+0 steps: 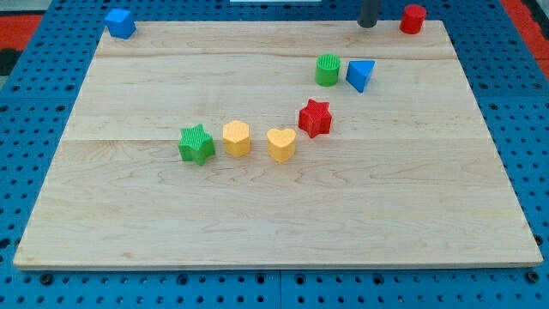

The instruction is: Push the red circle slightly right

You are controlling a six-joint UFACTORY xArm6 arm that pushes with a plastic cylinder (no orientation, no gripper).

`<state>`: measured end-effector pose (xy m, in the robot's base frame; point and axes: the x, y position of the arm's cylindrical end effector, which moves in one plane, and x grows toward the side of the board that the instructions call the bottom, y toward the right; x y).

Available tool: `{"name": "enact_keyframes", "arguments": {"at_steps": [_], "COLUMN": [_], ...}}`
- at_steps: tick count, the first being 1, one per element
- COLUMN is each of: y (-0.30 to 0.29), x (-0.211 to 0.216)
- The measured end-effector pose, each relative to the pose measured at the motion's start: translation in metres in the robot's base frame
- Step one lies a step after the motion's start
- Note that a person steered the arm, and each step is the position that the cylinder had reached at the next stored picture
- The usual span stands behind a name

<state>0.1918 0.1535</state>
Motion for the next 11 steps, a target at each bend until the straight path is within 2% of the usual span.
{"name": "enact_keyframes", "arguments": {"at_steps": [11], "y": [0.068], "x": [0.0]}}
